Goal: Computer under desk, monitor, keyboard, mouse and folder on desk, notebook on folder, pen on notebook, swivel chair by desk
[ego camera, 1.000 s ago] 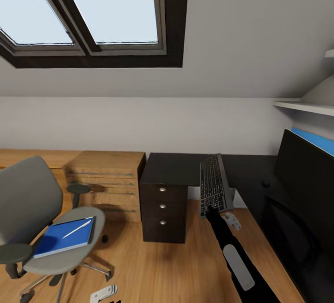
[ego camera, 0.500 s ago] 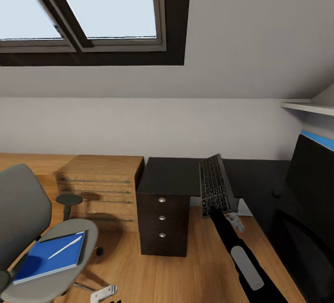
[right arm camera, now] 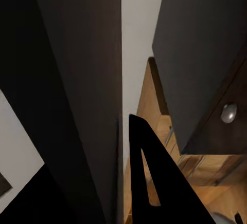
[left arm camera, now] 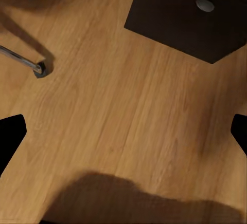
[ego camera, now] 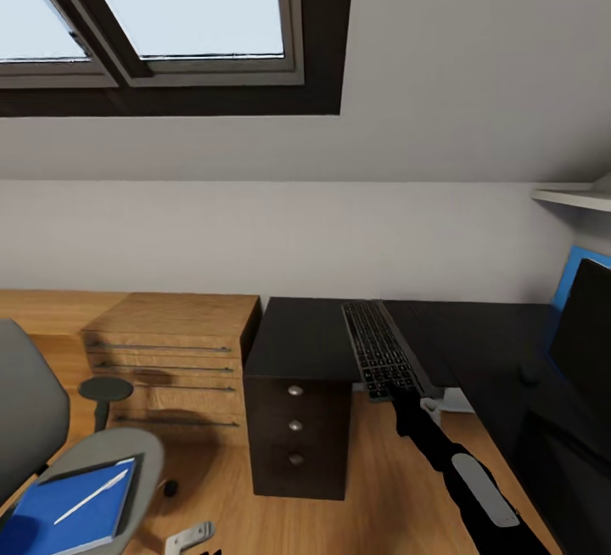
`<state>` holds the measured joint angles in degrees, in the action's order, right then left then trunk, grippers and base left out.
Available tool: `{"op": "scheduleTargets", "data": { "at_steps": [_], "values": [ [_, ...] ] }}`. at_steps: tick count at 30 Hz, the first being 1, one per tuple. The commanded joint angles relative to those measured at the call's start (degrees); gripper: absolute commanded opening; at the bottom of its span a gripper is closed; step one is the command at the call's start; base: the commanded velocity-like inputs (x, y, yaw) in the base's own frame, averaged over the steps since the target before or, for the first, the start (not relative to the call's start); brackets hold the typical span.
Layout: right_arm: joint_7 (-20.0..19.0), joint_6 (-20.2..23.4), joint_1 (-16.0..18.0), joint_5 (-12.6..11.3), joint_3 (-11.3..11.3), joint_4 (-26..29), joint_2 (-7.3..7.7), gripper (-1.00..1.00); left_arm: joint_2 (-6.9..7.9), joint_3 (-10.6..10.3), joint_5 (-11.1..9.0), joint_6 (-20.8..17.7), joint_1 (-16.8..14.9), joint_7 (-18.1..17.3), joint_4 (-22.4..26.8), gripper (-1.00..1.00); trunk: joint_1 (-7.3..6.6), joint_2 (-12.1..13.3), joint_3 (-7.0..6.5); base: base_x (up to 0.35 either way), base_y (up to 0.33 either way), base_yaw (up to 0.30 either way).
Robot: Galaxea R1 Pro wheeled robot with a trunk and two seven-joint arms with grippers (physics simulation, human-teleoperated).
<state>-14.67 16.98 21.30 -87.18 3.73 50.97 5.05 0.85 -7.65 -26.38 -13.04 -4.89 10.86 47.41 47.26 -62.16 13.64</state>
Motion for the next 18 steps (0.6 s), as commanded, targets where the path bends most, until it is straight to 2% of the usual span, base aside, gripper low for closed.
{"op": "scheduleTargets", "data": {
  "at_steps": [1,2,5,10,14,18],
  "values": [
    [-0.1,-1.0,0.1,-0.9,0.0,0.0,-0.51,-1.0,0.1,-0.3,-0.6,-0.1,0.0,0.6,0.1,1.0,0.04,0.0,0.07,0.325,0.0,0.0],
    [0.1,-3.8,0.1,-1.0,0.1,0.0,-1.69,-1.0,0.11,-0.3,-0.6,-0.1,0.0,0.6,0.1,1.0,0.04,0.0,0.07,0.321,0.0,0.0],
    [0.1,-4.3,0.1,-1.2,0.1,0.0,-2.8,-1.0,0.12,-0.1,-0.5,-0.1,0.0,0.6,0.1,1.0,0.04,0.0,0.07,0.322,0.0,-0.021],
    [0.0,-4.4,0.1,-1.2,0.0,0.0,-3.15,-1.0,0.12,0.0,-0.4,-0.1,0.0,0.6,0.1,1.0,0.04,0.0,0.07,0.275,0.0,-0.198],
    [0.0,-4.4,0.1,-1.2,-0.1,0.0,-3.19,-1.0,0.12,-0.1,-0.4,-0.2,0.0,0.6,0.1,1.0,0.04,0.0,0.07,0.074,0.0,-0.226],
    [-0.1,-4.3,0.1,-1.2,-0.2,0.0,-3.13,-1.0,0.12,-0.1,-0.4,-0.2,0.0,0.6,0.1,1.0,0.04,0.0,0.07,0.019,0.0,-0.087]
  ]
}}
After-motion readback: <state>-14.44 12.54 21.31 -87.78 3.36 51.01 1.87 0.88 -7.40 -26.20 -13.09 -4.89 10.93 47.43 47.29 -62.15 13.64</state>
